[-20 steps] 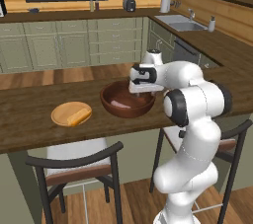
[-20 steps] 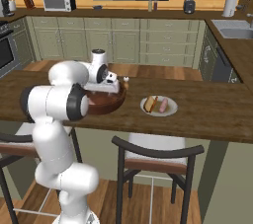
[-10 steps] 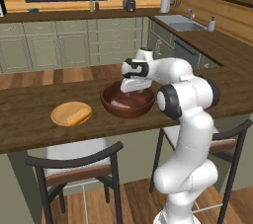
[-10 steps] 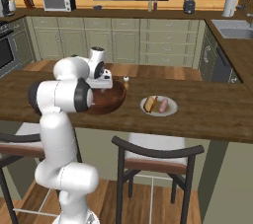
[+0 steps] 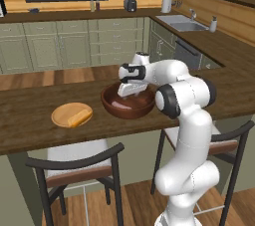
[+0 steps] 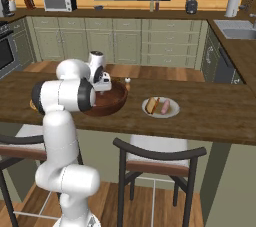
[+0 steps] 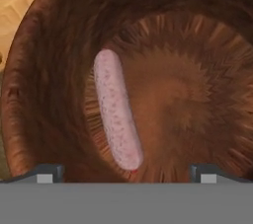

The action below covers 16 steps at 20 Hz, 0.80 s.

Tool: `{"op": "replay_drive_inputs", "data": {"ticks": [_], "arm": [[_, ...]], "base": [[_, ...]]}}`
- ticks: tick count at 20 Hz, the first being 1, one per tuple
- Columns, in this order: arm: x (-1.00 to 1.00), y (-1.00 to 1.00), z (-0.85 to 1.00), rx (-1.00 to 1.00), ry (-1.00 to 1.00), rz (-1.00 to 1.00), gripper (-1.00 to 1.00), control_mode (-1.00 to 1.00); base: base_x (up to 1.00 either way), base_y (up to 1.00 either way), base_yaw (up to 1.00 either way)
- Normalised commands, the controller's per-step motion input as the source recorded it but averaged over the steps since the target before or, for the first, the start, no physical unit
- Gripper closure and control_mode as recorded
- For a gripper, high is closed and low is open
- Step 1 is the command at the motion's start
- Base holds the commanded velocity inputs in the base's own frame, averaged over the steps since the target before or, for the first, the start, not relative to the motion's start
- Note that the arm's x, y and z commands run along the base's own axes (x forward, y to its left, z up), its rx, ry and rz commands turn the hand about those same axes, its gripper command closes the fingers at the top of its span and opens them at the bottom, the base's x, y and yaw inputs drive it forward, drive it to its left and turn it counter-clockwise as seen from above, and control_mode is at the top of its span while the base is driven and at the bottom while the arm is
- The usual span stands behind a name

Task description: Place one bun and one sausage from the bowl on each plate.

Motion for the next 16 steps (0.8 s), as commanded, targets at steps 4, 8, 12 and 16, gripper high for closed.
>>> {"op": "replay_drive_inputs", "data": {"ticks": [4, 8, 12, 16], "arm": [[0.0, 0.18, -0.31, -0.02, 0.0, 0.0, -1.0, -1.0], [0.0, 0.21, -0.34, -0.02, 0.0, 0.0, -1.0, -1.0], [0.0, 0.1, -0.08, 0.0, 0.0, 0.0, -1.0, -1.0], [0.0, 0.0, 0.0, 0.0, 0.0, 0.0, -1.0, -1.0]], "base": [[0.0, 0.0, 0.0], [0.0, 0.0, 0.0], [0.0, 0.0, 0.0], [0.0, 0.0, 0.0]]}}
